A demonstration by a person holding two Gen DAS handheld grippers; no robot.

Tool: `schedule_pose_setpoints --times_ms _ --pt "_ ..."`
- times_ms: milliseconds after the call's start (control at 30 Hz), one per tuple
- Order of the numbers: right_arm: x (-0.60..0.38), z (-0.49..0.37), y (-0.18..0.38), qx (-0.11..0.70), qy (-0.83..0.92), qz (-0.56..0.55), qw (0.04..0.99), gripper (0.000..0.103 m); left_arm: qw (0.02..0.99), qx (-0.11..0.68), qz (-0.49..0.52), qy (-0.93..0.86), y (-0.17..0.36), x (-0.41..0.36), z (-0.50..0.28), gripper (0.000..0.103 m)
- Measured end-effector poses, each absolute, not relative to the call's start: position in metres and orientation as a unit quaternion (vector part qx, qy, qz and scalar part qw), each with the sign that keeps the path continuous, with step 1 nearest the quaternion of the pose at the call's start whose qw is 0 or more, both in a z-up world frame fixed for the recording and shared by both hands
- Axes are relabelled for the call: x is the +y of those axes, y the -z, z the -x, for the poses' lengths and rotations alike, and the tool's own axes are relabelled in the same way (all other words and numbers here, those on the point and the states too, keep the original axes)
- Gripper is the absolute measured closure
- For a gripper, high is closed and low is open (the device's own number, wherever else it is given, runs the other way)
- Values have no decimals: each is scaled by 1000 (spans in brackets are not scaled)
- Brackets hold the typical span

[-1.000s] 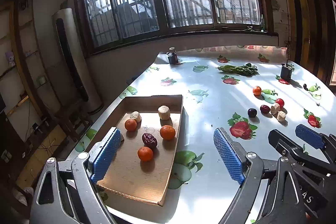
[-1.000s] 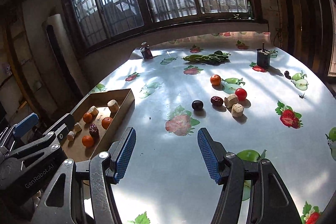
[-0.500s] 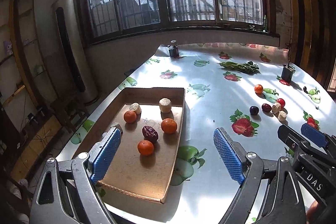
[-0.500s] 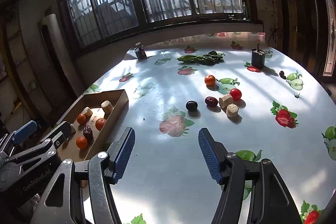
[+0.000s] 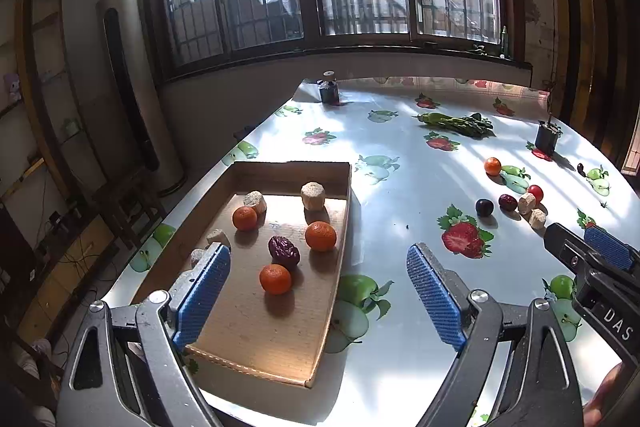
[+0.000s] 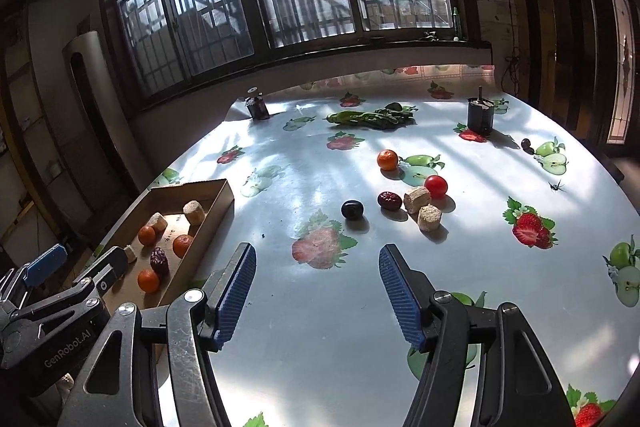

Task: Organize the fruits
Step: 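Withdraw both grippers from the box back toward the remaining items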

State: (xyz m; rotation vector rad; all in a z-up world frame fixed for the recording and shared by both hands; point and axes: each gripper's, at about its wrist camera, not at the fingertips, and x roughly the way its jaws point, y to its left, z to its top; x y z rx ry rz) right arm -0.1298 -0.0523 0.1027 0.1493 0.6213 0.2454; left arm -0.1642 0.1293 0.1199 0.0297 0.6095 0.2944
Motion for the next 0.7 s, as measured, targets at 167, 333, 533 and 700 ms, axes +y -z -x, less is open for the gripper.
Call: schedule_pose_setpoints --times_ms 167,333,533,700 --pt "-64 124 -103 308 -115 -82 941 34 941 309 -12 -136 -116 130 159 13" --pt "-104 110 -118 312 -96 -74 942 34 938 326 3 -117 -113 137 148 13" --pt "-166 79 -135 310 -11 -27 950 30 932 355 7 -75 -105 123 128 13" --pt "-191 43 -119 361 -17 -46 931 30 926 377 8 -12 -102 96 99 13"
